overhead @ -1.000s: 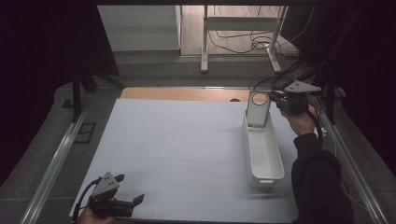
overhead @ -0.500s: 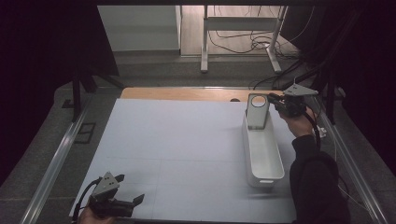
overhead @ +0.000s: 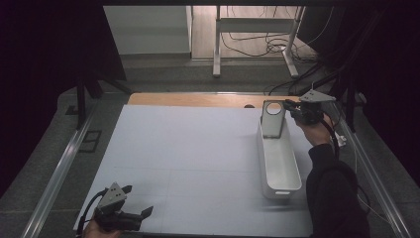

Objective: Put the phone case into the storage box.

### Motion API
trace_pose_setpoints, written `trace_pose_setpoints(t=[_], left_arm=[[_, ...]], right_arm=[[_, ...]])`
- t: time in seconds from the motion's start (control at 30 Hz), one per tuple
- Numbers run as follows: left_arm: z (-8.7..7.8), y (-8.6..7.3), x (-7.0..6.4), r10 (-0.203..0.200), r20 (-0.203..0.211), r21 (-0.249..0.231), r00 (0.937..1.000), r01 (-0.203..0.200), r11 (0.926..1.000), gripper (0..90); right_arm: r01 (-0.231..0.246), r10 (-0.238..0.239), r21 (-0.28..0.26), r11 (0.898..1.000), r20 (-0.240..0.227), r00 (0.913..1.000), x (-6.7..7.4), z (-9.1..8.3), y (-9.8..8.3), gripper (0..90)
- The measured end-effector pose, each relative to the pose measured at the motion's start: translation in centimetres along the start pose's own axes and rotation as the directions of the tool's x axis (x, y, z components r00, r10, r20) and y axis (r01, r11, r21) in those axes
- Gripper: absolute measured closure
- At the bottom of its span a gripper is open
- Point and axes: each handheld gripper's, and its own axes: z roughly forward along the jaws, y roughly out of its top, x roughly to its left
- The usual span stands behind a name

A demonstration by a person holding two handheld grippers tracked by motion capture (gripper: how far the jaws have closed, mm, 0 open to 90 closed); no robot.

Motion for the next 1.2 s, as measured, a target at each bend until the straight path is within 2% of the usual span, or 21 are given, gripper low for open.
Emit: trace_pose_setpoints(t=[0.17, 0.43, 0.67, 0.87, 1.0, 1.2], left_arm=[[0.01, 0.01, 0.0, 0.0, 0.0, 0.001, 1.0, 0.0, 1.0, 0.2], [0.0, 0.0, -0.01, 0.001, -0.001, 0.001, 1.0, -0.001, 1.0, 0.2], [0.0, 0.0, 0.0, 0.0, -0.001, 0.001, 1.0, 0.0, 1.0, 0.1], [0.01, 0.0, 0.02, -0.002, 0.001, 0.001, 1.0, 0.002, 1.0, 0.1], [-0.01, 0.0, 0.04, -0.002, 0.001, 0.0, 1.0, 0.002, 1.0, 0.1], [-0.03, -0.02, 0.07, -0.004, 0.002, -0.003, 1.0, 0.004, 1.0, 0.1]], right_arm=[[-0.024, 0.024, 0.0, 1.0, 0.002, 0.9997, -0.04, 0.08, -0.03, 77.1], [-0.028, 0.028, 0.005, 1.0, 0.01, 0.9996, -0.01, 0.18, 0.03, 74.4], [-0.041, 0.041, 0.023, 0.999, 0.013, 0.9991, 0.04, 0.25, 0.07, 65.9], [-0.062, 0.061, 0.046, 0.997, 0.033, 0.9976, 0.08, 0.47, -0.08, 59.3], [-0.103, 0.101, 0.053, 0.993, 0.026, 0.9945, 0.02, 0.3, -0.08, 52.8], [-0.136, 0.136, 0.087, 0.987, 0.01, 0.9907, 0.31, 0.09, -0.1, 46.8]])
